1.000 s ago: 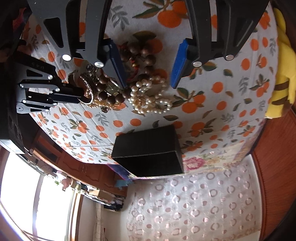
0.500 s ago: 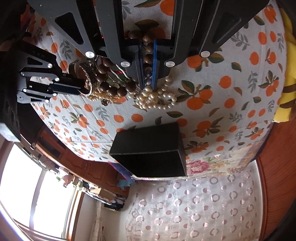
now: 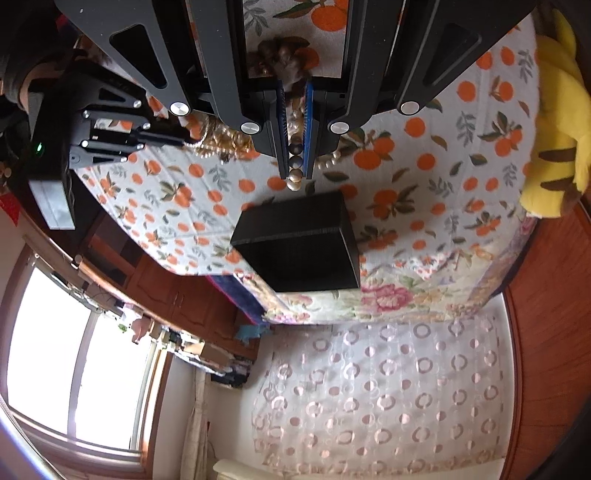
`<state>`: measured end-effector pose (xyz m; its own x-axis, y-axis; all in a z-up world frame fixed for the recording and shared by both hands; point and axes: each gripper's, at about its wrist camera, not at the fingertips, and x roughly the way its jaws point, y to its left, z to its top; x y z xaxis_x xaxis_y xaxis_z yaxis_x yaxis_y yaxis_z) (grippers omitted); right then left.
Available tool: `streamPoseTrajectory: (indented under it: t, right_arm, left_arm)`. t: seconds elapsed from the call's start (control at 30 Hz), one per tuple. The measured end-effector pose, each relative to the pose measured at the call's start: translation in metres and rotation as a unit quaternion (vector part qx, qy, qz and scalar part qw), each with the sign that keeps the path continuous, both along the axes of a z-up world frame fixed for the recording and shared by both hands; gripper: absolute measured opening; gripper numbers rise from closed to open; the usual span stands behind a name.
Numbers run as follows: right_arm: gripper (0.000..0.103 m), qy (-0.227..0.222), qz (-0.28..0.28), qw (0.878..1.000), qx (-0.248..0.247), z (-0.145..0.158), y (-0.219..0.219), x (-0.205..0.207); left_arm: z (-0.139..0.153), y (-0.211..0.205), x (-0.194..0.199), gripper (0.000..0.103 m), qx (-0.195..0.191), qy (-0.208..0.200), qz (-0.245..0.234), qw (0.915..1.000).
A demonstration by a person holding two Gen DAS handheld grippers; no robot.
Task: Organize jewelry
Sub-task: 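Lift the pearl necklace with the left tool toward the black box, then lower the pearl necklace into the black box and open the left tool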
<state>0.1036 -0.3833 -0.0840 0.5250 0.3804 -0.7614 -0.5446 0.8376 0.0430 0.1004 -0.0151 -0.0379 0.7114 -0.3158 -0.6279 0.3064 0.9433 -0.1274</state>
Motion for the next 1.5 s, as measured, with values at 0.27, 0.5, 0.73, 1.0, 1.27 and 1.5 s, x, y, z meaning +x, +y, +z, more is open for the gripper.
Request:
streamPoseTrajectory:
  t: [0.27, 0.5, 0.73, 1.0, 1.27, 1.5]
  right_arm:
    - [0.005, -0.035, -0.004, 0.999, 0.006, 0.021, -0.002, -0.005]
    - [0.005, -0.050, -0.011, 0.999, 0.010, 0.036, -0.006, -0.001]
    - [0.005, -0.064, -0.014, 0.998, 0.009, 0.049, -0.007, 0.005]
    - [0.005, -0.081, -0.018, 0.997, 0.012, 0.065, -0.007, 0.013]
    - [0.005, -0.083, -0.018, 0.996, 0.013, 0.073, -0.003, 0.034]
    - [0.005, -0.100, -0.011, 0.995, 0.010, 0.088, 0.004, 0.057]
  left_arm:
    - [0.029, 0.003, -0.003, 0.006, -0.003, -0.029, 0.001, 0.9996]
    - [0.054, 0.002, -0.002, 0.006, 0.000, -0.055, 0.004, 0.9985]
    - [0.077, 0.003, 0.002, 0.006, 0.004, -0.076, 0.006, 0.9971]
    - [0.111, -0.002, 0.009, 0.006, 0.005, -0.105, 0.002, 0.9945]
    - [0.128, -0.008, 0.024, 0.006, 0.016, -0.118, 0.003, 0.9929]
    - [0.147, -0.013, 0.043, 0.006, 0.018, -0.131, 0.003, 0.9912]
